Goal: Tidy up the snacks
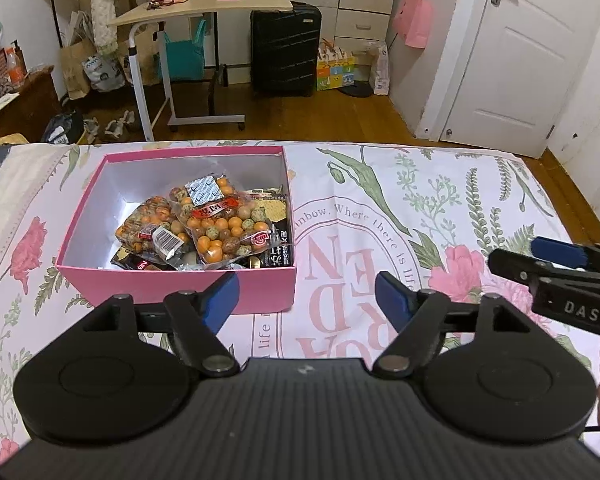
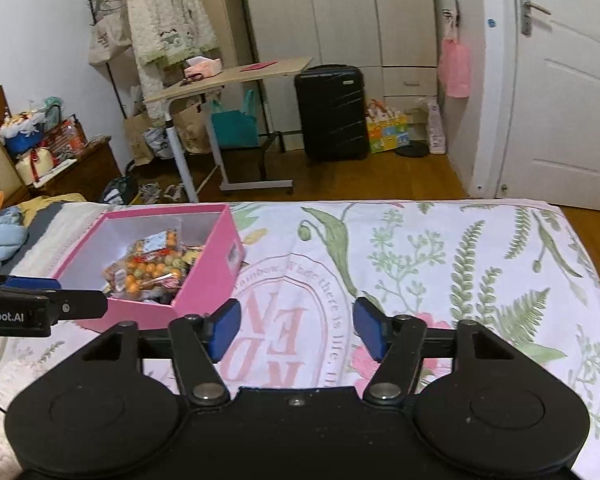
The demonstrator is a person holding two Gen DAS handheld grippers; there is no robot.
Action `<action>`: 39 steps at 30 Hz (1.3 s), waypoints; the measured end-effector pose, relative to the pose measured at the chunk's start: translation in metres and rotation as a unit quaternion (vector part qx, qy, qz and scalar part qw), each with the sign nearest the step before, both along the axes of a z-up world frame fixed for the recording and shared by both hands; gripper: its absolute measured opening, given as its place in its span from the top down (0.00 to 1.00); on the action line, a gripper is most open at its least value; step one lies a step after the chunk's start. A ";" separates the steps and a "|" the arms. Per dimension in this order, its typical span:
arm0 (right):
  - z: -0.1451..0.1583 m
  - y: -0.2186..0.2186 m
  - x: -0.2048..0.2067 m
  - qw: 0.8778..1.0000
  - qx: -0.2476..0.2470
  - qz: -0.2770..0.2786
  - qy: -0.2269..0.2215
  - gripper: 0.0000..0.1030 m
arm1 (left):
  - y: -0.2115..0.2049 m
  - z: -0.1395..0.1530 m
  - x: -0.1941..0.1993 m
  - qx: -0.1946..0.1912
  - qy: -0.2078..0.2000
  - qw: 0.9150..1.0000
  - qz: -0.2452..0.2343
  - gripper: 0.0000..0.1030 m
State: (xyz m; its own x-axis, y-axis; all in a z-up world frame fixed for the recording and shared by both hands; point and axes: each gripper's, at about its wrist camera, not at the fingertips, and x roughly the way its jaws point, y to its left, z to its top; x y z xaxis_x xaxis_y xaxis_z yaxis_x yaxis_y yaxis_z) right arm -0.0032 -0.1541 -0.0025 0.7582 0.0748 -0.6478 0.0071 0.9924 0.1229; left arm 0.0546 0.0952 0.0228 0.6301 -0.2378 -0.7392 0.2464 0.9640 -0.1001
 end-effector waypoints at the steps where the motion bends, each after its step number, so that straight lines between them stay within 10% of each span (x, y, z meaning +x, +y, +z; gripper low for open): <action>1: -0.002 -0.001 -0.002 1.000 -0.001 -0.004 0.000 0.29 | -0.002 -0.002 -0.002 0.002 -0.002 1.000 0.001 0.23; 25: -0.024 -0.006 -0.021 0.994 -0.088 -0.066 -0.003 0.02 | -0.024 -0.039 -0.012 0.039 -0.018 0.999 0.006 0.07; 39: -0.025 -0.016 -0.034 0.995 -0.056 -0.084 0.000 0.02 | -0.024 -0.049 -0.019 0.071 -0.014 0.997 -0.001 0.07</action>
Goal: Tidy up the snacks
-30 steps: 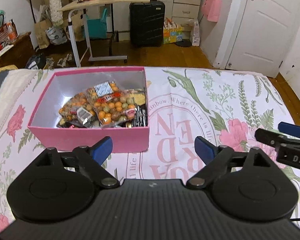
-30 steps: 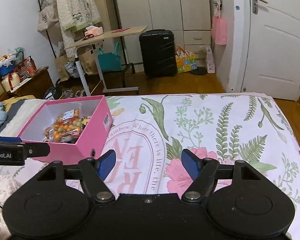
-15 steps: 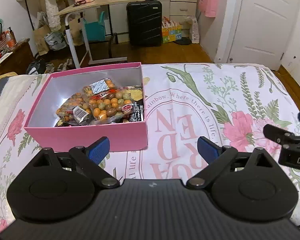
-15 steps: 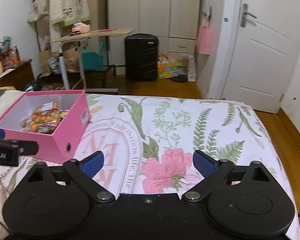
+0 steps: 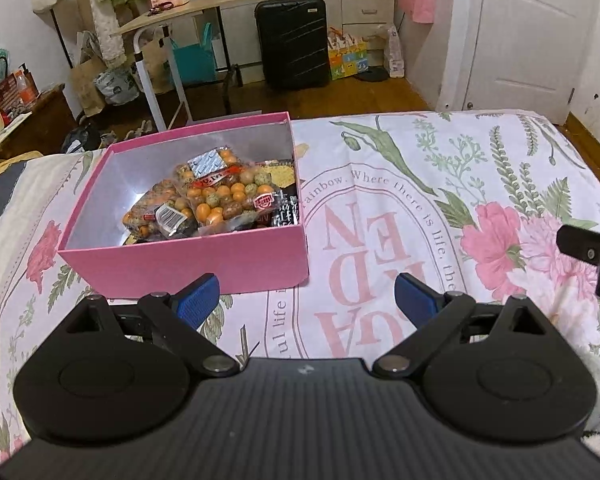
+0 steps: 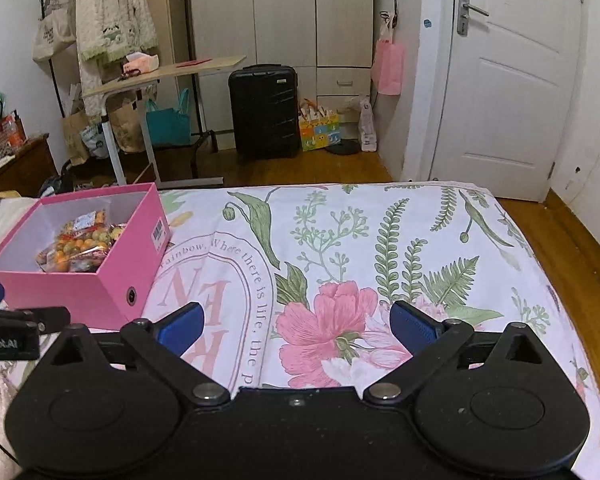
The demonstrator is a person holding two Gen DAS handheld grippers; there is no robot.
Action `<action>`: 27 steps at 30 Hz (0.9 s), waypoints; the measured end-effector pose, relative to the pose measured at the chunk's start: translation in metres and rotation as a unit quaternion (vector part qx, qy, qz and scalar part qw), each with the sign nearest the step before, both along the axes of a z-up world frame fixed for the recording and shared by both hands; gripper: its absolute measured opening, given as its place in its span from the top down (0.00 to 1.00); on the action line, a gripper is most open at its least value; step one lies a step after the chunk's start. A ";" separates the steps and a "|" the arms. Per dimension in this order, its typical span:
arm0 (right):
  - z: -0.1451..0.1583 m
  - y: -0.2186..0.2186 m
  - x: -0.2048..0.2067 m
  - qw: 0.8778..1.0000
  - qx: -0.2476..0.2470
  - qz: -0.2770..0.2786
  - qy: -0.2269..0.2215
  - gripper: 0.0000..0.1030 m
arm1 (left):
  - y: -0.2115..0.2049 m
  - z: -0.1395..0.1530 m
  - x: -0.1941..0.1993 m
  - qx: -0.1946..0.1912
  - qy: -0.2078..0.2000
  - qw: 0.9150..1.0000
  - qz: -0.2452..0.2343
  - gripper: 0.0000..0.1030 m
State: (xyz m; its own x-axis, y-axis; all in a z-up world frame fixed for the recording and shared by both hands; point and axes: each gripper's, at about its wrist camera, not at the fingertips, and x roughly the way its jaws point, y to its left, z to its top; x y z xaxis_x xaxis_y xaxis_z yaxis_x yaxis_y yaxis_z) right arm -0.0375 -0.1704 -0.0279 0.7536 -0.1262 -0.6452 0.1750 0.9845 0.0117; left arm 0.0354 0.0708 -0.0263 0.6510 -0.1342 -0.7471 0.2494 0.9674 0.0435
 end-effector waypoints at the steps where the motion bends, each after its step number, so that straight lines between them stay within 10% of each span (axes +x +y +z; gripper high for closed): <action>1: 0.000 0.000 0.000 1.000 0.002 -0.001 -0.003 0.02 | 0.000 0.000 0.000 -0.002 0.002 1.000 0.000 0.07; 27: 0.000 -0.003 -0.002 1.000 0.005 -0.012 -0.001 0.02 | -0.001 0.000 0.000 0.003 0.020 0.999 0.030 0.07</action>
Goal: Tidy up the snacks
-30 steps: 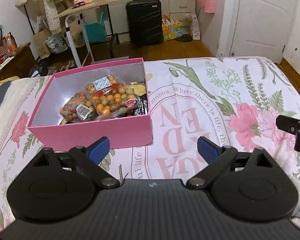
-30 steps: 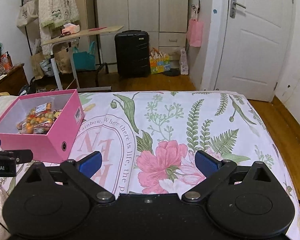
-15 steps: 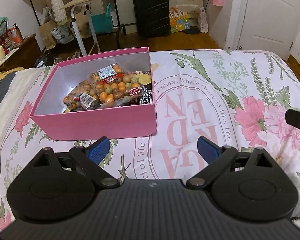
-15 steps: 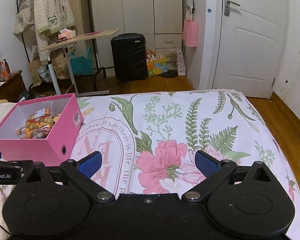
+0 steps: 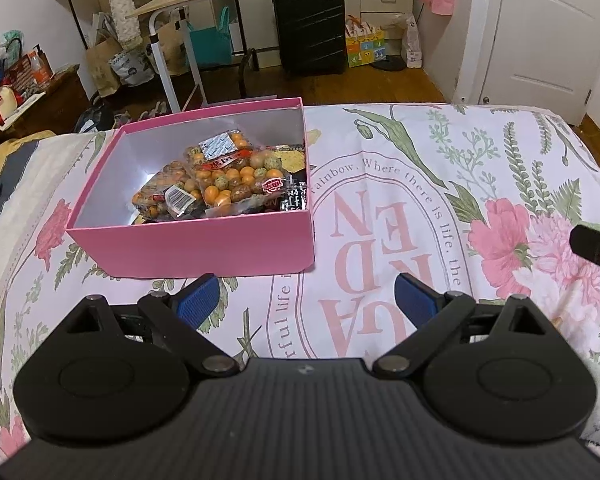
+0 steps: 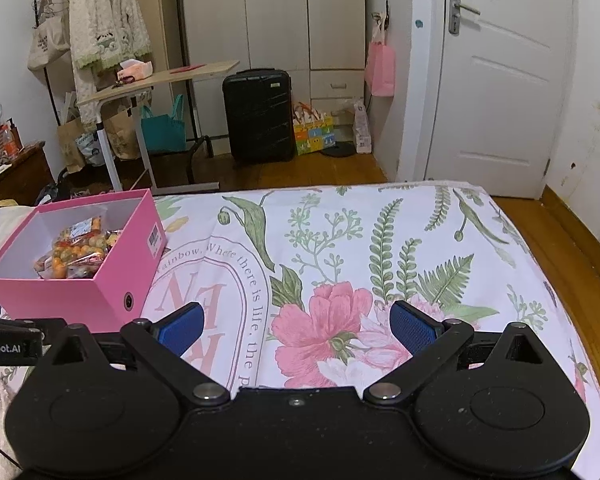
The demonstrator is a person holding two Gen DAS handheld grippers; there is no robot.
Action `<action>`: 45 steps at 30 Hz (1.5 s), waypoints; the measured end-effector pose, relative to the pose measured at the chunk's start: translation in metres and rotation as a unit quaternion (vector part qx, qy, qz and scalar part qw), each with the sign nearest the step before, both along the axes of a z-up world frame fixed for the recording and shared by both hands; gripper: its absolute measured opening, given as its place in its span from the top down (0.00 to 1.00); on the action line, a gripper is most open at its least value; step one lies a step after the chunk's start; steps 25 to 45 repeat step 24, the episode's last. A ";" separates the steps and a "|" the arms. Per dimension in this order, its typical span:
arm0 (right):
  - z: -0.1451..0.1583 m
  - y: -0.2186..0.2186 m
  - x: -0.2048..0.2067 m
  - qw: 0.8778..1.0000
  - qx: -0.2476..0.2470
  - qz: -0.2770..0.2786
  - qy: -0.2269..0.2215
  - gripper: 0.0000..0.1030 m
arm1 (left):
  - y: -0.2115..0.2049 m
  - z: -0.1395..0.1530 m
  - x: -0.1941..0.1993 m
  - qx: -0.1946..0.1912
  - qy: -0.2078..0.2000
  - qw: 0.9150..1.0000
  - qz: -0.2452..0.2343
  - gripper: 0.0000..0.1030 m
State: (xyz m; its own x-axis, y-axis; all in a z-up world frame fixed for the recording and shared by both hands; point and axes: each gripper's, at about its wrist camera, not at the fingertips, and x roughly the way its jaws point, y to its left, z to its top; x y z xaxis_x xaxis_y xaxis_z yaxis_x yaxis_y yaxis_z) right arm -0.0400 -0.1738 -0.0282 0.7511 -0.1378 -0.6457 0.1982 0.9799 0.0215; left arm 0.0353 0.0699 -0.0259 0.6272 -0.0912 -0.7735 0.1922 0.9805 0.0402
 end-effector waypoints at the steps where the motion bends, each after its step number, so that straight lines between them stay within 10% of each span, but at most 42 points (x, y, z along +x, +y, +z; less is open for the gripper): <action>1: 0.000 -0.001 0.001 1.000 0.003 -0.001 0.004 0.02 | 0.000 0.000 0.000 -0.001 0.001 1.000 0.002 0.07; 45: 0.001 -0.002 0.002 0.999 0.006 0.002 0.033 0.02 | 0.002 0.000 0.001 -0.014 0.008 1.000 0.010 0.07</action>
